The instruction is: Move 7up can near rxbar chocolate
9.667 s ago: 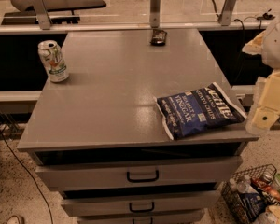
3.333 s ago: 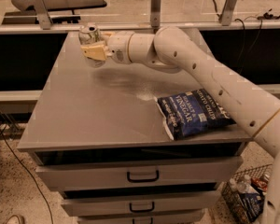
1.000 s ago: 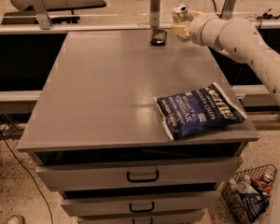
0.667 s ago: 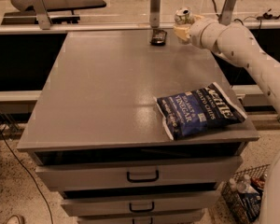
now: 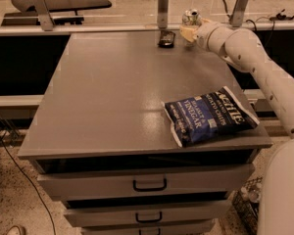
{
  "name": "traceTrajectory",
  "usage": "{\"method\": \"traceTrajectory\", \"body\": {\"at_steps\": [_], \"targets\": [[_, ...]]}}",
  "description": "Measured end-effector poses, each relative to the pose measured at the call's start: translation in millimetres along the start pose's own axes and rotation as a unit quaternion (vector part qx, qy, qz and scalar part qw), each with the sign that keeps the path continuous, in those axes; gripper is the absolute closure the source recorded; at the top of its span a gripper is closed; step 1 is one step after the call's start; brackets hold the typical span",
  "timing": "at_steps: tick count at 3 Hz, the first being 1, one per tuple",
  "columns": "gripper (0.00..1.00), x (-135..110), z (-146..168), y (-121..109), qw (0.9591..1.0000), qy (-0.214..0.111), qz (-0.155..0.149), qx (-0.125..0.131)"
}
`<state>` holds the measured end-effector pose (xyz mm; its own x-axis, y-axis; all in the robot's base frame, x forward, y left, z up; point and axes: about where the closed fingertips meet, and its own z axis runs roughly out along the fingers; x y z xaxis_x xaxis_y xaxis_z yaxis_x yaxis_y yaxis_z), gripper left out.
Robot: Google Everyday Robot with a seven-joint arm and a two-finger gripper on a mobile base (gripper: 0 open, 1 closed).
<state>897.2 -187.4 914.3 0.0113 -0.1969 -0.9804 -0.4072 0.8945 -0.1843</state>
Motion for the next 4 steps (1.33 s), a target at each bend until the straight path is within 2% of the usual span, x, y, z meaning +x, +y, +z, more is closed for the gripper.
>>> {"method": "traceTrajectory", "body": {"at_steps": [2,3,4], "targets": [[0.06,6.6,6.7,0.6,0.9995,-0.002,0.03,-0.002],[0.0,9.9,7.9,1.5,0.9993,-0.002,0.038,-0.003],[0.0,12.1,7.5,2.1,0.999,-0.001,0.044,-0.004]]}}
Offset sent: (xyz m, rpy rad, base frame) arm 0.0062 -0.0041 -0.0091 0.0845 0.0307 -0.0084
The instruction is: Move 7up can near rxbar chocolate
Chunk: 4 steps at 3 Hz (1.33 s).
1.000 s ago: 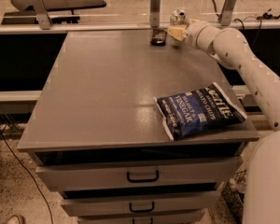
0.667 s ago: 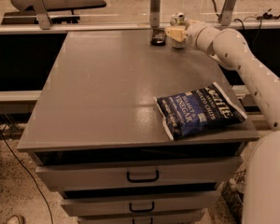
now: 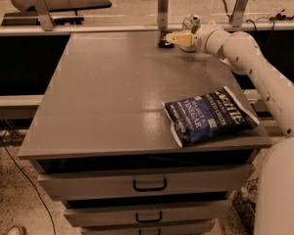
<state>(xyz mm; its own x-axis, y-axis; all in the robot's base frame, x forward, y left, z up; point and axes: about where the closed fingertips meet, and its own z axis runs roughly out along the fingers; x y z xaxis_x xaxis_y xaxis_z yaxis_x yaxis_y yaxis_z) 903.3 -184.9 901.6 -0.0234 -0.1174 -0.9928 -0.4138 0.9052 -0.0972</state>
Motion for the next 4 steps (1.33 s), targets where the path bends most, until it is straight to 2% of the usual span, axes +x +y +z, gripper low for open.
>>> {"method": "traceTrajectory", "body": {"at_steps": [1,2,3,4], "targets": [[0.0,-14,-17,4,0.9998,0.01,-0.012,-0.012],[0.0,-45,-63,4,0.9989,0.022,-0.037,-0.018],[0.0,-99,-129,20,0.9965,0.032,-0.061,-0.048],[0.0,-136,-182,38,0.9926,0.018,-0.063,-0.103]]}}
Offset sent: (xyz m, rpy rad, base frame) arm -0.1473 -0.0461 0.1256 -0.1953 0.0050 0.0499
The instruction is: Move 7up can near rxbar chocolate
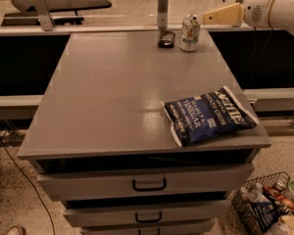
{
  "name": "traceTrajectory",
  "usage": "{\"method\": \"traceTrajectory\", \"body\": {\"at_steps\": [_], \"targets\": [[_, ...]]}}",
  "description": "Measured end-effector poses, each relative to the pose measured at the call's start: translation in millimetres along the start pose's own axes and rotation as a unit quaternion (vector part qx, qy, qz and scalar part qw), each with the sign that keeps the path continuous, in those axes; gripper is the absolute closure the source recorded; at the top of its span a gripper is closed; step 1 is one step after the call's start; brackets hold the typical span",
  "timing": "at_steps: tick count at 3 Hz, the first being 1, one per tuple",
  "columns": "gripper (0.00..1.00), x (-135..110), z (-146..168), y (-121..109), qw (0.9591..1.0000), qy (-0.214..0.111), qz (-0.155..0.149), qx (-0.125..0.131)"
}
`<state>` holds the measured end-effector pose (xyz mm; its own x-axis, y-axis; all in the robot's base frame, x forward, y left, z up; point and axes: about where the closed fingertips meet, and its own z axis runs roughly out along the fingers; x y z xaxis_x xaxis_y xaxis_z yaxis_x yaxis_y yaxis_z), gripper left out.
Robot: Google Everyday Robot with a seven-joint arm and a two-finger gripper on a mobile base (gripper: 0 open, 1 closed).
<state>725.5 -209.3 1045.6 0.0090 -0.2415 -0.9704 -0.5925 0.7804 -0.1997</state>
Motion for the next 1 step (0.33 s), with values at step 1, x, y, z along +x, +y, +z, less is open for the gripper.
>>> {"method": "traceTrajectory", "body": {"at_steps": [1], "targets": [[0.0,4.5,-4.2,25.1,0.9988,0.012,0.002,-0.048]]}}
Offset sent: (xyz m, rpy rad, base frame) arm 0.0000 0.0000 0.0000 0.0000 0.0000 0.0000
